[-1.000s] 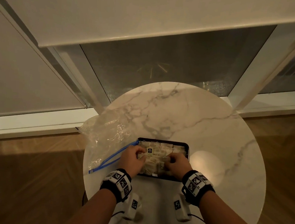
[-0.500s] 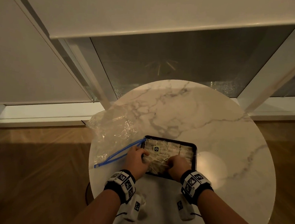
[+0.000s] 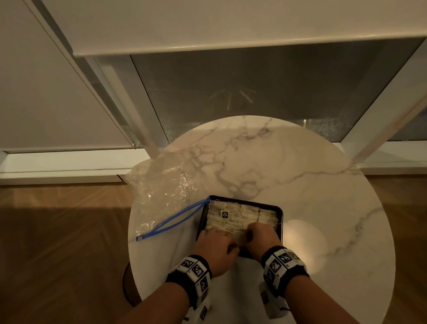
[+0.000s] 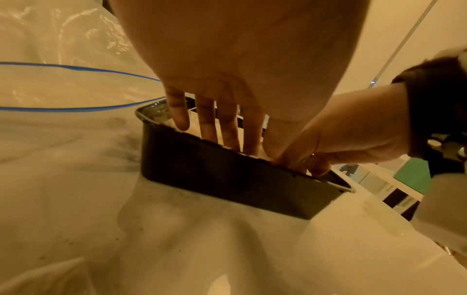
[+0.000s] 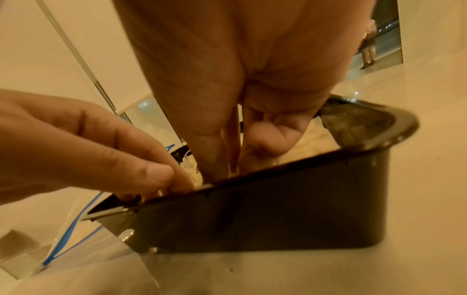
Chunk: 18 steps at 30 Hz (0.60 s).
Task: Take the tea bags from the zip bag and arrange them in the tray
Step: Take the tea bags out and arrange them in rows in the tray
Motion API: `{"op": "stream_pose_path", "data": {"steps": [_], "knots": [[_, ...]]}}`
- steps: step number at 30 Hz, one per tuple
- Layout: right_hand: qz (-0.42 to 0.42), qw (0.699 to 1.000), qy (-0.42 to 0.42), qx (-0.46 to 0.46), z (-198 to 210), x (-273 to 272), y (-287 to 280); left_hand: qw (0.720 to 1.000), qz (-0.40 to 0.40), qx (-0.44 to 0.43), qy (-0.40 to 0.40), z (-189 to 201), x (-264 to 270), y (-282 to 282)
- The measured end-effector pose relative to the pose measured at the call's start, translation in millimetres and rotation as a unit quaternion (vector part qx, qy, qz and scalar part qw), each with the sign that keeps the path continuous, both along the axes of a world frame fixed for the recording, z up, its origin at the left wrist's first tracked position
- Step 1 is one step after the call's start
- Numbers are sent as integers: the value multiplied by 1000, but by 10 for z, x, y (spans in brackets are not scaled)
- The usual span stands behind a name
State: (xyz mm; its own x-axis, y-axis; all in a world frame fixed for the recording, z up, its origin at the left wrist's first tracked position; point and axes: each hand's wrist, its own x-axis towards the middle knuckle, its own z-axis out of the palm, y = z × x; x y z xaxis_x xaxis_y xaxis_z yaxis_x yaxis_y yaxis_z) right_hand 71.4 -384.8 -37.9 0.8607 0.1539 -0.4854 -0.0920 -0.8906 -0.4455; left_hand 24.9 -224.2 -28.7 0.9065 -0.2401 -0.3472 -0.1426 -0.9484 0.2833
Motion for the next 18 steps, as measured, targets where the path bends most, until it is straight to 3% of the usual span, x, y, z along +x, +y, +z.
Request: {"op": "stream_pose_path", "data": {"steps": [6, 11, 18], "knots": [[-53, 998, -21, 37, 76, -57, -91, 999, -24, 37, 19, -49, -18, -104], [4, 997, -10, 75, 155, -176, -66, 999, -41, 34, 8, -41, -30, -106], [43, 997, 31, 51, 181, -319, 42, 998, -45, 22, 22, -8, -72, -107]]}}
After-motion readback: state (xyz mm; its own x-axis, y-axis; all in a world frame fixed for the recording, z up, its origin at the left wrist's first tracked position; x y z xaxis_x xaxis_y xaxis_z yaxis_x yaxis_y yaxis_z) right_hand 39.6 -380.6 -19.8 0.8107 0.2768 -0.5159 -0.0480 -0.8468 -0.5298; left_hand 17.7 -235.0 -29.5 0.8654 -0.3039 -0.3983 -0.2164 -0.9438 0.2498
